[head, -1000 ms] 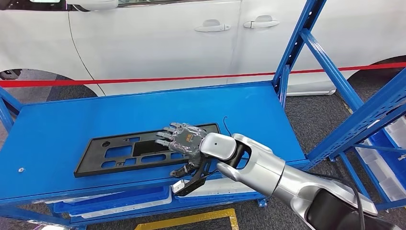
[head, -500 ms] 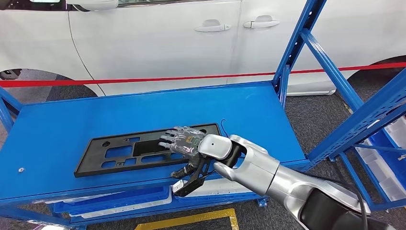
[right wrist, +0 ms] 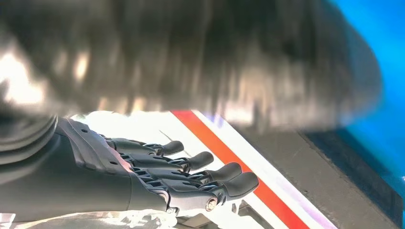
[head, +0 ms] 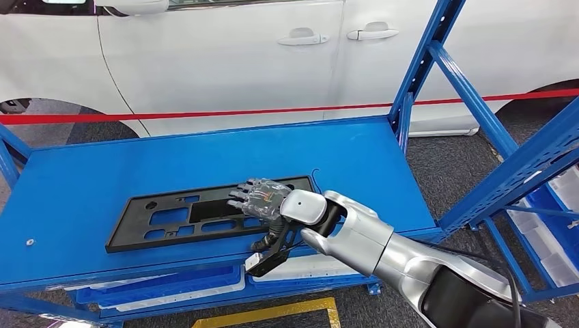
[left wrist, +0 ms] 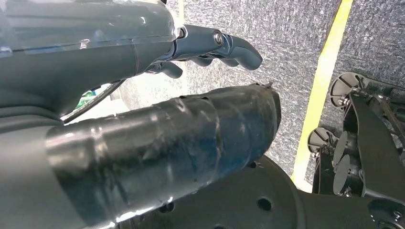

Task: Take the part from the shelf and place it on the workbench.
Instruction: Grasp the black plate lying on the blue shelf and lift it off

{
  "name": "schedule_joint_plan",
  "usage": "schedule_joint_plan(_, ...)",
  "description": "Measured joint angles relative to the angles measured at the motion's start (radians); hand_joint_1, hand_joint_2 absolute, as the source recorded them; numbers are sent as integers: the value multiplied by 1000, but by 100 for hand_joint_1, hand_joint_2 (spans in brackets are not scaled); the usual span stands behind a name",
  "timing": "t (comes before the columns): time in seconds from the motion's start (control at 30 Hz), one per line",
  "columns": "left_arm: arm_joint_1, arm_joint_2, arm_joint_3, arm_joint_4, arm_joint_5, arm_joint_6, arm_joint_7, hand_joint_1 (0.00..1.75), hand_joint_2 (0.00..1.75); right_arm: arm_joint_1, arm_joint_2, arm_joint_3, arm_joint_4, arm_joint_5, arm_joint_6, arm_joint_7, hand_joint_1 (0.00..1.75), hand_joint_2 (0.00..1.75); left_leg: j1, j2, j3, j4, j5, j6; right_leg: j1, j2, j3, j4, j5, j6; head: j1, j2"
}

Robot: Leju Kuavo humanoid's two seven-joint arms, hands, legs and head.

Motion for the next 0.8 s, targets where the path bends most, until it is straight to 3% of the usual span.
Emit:
schedule_joint_plan(0.07,0,0,3,0,0,0,-2,0,0,0,4,0,3,-1,0,0,0,0,0,0,0,0,0,0,0,0,0,0,0,0,0,0)
schedule_joint_plan(0.13,0,0,5,0,0,0,-4,0,0,0,7,0,5,-2,1,0,0,0,0,0,0,0,0,0,0,0,0,0,0,0,0,0)
schedule_joint_plan(0.27,0,0,8,0,0,0,-8,0,0,0,13,0,8,-4,2,1,0,175,0,0,0,0,0,0,0,0,0,0,0,0,0,0)
schedule_joint_plan(0.4,0,0,9,0,0,0,-10,0,0,0,15,0,9,-6,4,6,0,175,0,0,0,0,0,0,0,0,0,0,0,0,0,0)
schedule_joint_plan(0.53,0,0,11,0,0,0,-11,0,0,0,15,0,10,-8,4,6,0,0,0,0,0,0,0,0,0,0,0,0,0,0,0,0)
schedule_joint_plan(0.6,0,0,14,0,0,0,-8,0,0,0,16,0,11,-12,5,6,0,0,0,0,0,0,0,0,0,0,0,0,0,0,0,0)
schedule_joint_plan(0.73,-1,0,21,0,0,0,-2,0,0,1,21,-1,17,-18,5,6,0,175,0,0,0,0,0,0,0,0,0,0,0,0,0,0)
schedule_joint_plan(0.8,-1,0,24,0,0,0,-2,0,0,1,22,-1,19,-21,6,6,0,175,0,0,0,0,0,0,0,0,0,0,0,0,0,0)
